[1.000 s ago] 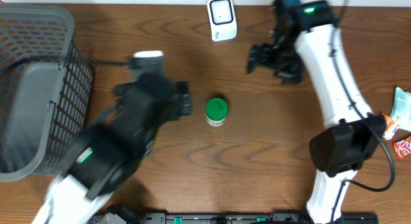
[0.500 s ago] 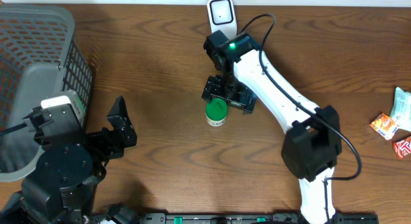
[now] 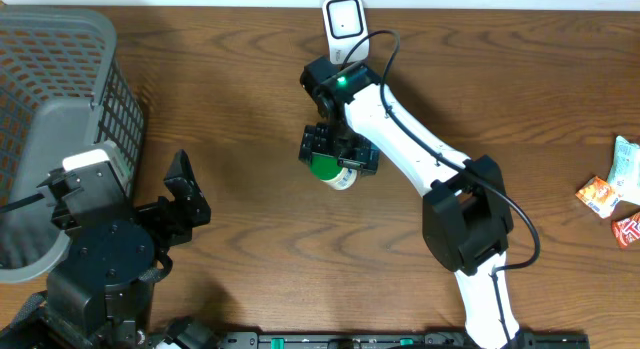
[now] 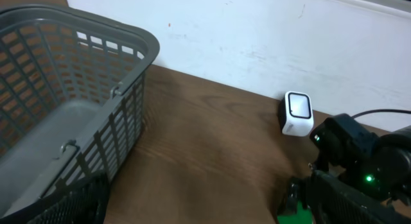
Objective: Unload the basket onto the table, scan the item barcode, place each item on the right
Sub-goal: 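Lower the right gripper over the jar and grasp it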
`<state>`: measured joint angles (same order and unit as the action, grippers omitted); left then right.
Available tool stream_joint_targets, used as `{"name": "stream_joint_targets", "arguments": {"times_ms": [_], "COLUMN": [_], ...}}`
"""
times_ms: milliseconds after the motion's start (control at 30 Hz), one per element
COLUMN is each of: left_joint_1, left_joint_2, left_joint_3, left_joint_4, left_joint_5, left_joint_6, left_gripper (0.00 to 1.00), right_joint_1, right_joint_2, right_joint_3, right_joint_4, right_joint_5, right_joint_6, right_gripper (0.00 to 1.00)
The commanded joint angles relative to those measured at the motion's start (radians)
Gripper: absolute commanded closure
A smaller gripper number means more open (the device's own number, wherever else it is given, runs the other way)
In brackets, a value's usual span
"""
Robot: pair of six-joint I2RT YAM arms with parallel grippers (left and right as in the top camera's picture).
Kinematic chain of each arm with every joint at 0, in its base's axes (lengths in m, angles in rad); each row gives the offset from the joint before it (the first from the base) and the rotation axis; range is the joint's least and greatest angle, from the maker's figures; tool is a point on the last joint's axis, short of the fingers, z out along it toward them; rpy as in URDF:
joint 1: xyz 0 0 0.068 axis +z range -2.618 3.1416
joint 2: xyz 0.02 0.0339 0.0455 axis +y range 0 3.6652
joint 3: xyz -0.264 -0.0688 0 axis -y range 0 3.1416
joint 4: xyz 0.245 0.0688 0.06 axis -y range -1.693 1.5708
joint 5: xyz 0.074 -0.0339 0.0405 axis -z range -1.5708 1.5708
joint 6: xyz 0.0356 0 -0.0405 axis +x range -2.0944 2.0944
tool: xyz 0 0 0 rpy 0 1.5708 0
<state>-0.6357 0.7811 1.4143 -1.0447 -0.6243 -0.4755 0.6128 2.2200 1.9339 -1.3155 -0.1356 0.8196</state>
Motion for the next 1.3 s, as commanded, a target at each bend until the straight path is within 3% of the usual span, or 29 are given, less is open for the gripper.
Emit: {"name": "stream_joint_targets", "arguments": {"times_ms": [0,1267], "left_joint_1": [0.003,0.003], "left_joint_2": [0.002,0.003], "left_joint_3": [-0.006,-0.006], "left_joint_4": [-0.006,-0.054], "left_joint_5": [-0.024,-0.102], "left_joint_6": [-0.016,-0.016], "left_gripper": [0.02,0.02], "right_joint_1": [0.007,-0.159], "right_joint_2": [0.021,-0.061], "right_joint_3": [-0.007,-0.007], "right_joint_4": [-0.004,-0.078], "right_joint_5": [0.018,-0.049], "right_joint_6": [-0.032,-0.095], "right_gripper": [0.01,0.01]}}
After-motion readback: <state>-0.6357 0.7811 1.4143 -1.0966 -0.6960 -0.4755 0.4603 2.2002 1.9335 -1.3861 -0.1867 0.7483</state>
